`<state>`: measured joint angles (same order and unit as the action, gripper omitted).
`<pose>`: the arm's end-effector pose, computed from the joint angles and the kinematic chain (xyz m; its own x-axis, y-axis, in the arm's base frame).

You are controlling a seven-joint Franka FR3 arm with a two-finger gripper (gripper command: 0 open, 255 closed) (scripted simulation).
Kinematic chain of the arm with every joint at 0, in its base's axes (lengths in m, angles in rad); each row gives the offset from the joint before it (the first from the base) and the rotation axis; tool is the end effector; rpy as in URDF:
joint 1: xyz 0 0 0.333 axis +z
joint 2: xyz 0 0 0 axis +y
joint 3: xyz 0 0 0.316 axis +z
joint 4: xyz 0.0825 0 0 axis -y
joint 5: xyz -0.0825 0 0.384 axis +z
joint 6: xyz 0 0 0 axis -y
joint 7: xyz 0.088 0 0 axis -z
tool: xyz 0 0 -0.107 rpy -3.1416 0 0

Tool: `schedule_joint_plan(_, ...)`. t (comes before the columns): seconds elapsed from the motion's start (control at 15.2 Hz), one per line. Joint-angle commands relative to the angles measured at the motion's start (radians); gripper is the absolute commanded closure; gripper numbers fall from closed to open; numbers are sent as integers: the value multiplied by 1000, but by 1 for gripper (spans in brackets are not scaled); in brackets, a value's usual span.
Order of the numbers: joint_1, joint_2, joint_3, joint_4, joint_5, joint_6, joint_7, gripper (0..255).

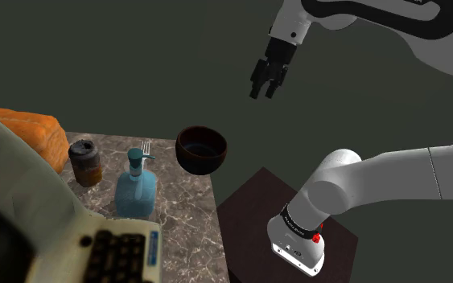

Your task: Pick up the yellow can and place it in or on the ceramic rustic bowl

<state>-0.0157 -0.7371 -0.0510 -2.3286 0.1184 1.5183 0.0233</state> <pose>0.3142 -0.0123 0.5847 0.9948 -0.0676 -0.0767 -0.0785 -0.9855 -0.1503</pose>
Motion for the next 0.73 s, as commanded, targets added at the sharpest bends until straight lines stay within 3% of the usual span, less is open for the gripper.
schedule_joint_plan(0.0, 0, 0, 0, 0, 0, 0, 0, 0)
schedule_joint_plan(0.66, 82, 231, 169, 68, 79, 194, 119, 0)
